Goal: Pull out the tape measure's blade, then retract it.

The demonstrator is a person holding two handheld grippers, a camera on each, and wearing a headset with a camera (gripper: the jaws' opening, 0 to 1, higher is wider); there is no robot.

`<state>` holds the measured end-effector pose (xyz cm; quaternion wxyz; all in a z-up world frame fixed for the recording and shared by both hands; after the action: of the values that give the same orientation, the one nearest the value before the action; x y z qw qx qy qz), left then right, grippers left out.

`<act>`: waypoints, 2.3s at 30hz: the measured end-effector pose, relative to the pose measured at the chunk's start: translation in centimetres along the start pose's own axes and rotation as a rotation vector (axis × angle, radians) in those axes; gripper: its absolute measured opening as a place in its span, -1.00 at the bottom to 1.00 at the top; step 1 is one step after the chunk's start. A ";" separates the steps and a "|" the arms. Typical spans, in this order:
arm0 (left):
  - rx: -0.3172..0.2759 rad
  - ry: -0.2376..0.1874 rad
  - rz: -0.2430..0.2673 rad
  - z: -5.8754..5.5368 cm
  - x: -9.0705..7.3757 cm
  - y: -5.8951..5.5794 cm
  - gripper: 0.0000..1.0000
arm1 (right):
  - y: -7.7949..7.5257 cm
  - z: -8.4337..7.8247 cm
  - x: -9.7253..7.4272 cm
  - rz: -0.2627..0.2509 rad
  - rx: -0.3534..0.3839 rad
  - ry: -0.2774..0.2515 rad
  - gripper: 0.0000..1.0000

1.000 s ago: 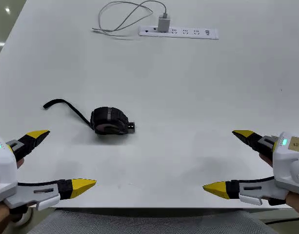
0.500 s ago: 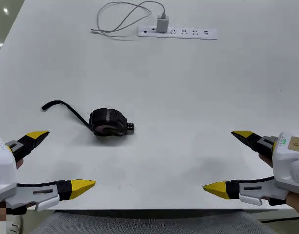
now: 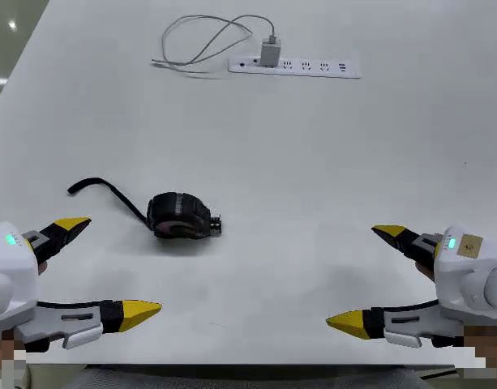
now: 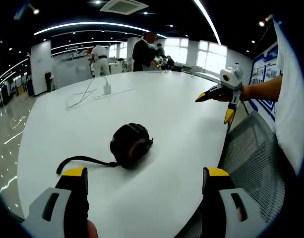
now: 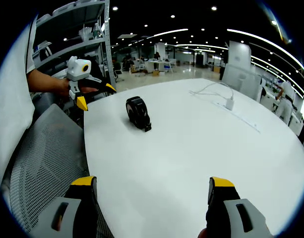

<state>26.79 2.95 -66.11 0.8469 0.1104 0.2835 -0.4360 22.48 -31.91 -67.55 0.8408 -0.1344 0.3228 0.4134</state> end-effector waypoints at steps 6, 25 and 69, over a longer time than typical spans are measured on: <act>0.020 0.008 -0.016 0.4 0.8 0.5 0.88 | -0.6 0.8 0.9 0.011 -0.018 -0.008 0.84; 0.163 0.080 -0.101 1.5 3.9 1.7 0.84 | -1.2 2.2 4.1 0.102 -0.079 0.017 0.79; 0.429 0.299 -0.279 1.6 9.4 5.1 -0.23 | -2.0 4.9 10.7 0.255 -0.196 0.054 0.71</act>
<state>35.83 -1.06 -70.60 0.6849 0.3099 0.3189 -0.5772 31.00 -24.21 -70.93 0.7554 -0.1847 0.3177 0.5425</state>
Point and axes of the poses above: the centre of the closed fingertips' face, and the gripper's own axes: x roughly forward along the fingers, y roughly to its left, z roughly out of its top, the point moved 7 cm from there along -x, roughly backward along the fingers, and after that the axes turned 1 degree about y, right-handed, at the moved point
